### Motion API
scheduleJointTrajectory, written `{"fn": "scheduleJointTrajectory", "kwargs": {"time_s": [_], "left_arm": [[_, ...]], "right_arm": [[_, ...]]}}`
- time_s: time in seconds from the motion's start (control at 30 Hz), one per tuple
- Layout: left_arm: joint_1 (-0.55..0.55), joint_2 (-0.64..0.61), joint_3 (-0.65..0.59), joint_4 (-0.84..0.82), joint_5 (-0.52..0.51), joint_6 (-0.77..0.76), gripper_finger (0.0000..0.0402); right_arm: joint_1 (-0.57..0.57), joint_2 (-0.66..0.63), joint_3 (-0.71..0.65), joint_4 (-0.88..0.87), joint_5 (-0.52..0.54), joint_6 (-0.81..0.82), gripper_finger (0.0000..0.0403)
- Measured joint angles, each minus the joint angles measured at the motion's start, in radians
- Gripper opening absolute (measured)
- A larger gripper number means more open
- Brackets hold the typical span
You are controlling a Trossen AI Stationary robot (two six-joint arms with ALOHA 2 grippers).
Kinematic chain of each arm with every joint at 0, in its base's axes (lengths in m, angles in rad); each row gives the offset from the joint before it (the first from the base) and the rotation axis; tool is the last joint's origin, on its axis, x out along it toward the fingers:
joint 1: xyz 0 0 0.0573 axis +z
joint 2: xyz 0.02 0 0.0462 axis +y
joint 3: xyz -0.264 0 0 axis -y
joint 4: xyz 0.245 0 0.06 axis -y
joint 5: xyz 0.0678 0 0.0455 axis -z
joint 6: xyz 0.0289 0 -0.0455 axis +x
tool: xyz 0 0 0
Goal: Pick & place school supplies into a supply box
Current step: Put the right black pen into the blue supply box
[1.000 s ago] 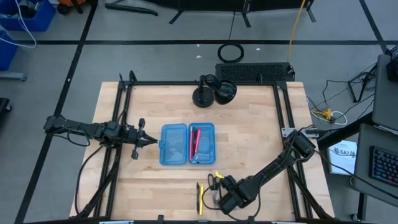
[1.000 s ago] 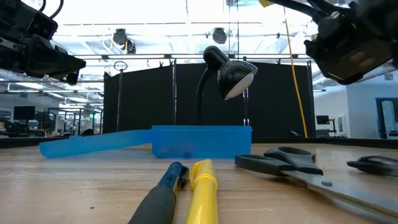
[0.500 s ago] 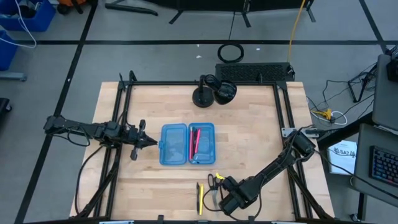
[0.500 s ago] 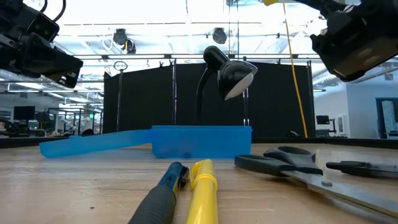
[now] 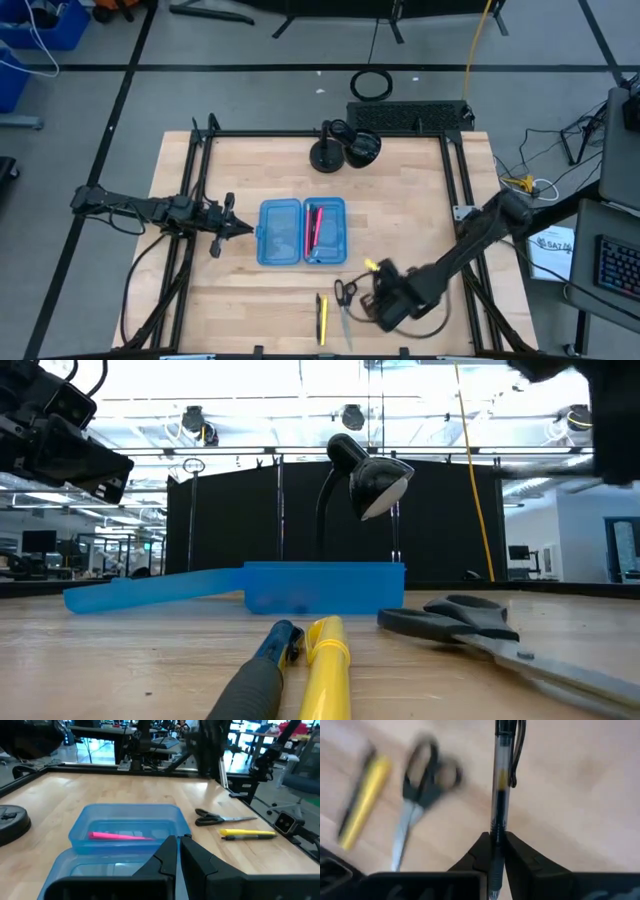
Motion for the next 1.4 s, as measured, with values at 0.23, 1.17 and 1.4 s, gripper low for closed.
{"fn": "scheduleJointTrajectory", "kwargs": {"time_s": [0.23, 1.17, 1.4], "left_arm": [[0.0, 0.023, 0.0, 0.0, 0.0, 0.0, 0.0024], [0.0, 0.064, 0.0, 0.004, -0.003, 0.025, 0.0024], [0.0, 0.064, 0.0, 0.005, -0.001, 0.042, 0.0024]], "right_arm": [[-0.053, -0.147, -0.002, -0.002, 0.242, -0.057, 0.0024], [-0.517, -0.014, -0.002, 0.556, -0.066, -0.478, 0.0024], [-0.579, 0.105, -0.002, 0.653, -0.158, -0.441, 0.0024]]}}
